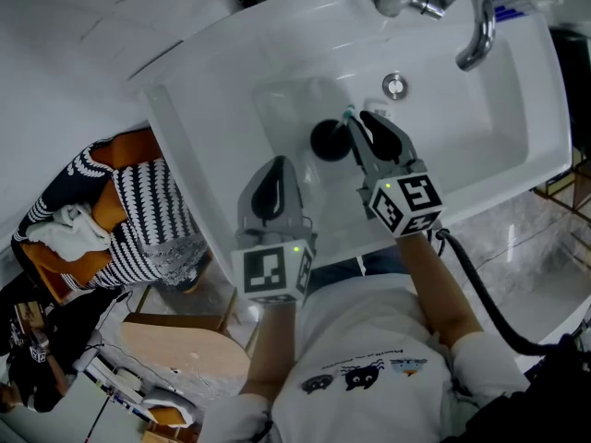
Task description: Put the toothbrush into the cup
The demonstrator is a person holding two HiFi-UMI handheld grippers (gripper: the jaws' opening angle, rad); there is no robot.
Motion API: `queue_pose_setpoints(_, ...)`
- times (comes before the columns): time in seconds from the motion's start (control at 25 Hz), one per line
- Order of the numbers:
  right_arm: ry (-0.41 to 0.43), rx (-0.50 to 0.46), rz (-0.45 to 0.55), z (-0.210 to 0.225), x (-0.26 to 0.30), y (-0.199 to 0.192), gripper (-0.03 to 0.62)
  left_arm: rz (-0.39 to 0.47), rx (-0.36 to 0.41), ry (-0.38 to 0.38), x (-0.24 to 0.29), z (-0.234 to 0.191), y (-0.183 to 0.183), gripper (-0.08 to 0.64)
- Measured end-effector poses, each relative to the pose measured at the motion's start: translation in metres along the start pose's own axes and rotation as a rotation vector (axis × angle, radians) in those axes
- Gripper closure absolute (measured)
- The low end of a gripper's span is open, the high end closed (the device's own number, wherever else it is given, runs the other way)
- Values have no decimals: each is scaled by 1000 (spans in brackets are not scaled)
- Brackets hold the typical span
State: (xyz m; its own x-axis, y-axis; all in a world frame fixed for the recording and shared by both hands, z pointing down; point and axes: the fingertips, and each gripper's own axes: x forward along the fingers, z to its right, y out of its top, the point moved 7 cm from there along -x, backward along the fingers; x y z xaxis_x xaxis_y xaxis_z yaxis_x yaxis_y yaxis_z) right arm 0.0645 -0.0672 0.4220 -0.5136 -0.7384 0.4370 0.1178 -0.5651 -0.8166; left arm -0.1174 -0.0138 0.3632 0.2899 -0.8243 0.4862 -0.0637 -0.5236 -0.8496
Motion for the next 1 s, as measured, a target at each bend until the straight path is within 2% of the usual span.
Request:
queue_pose_setpoints(0.32, 5, -5, 23, 0, -12, 7, 520, 17, 4, -4, -7, 9, 3, 560)
queue_pose_setpoints(0.56, 14, -19, 44, 0, -21, 13, 589, 30, 11, -2, -11, 14, 5, 560)
queue_pose_setpoints(1.0, 23, -39, 84, -5, -37, 29, 591, 64, 21, 2, -23, 21, 11, 560)
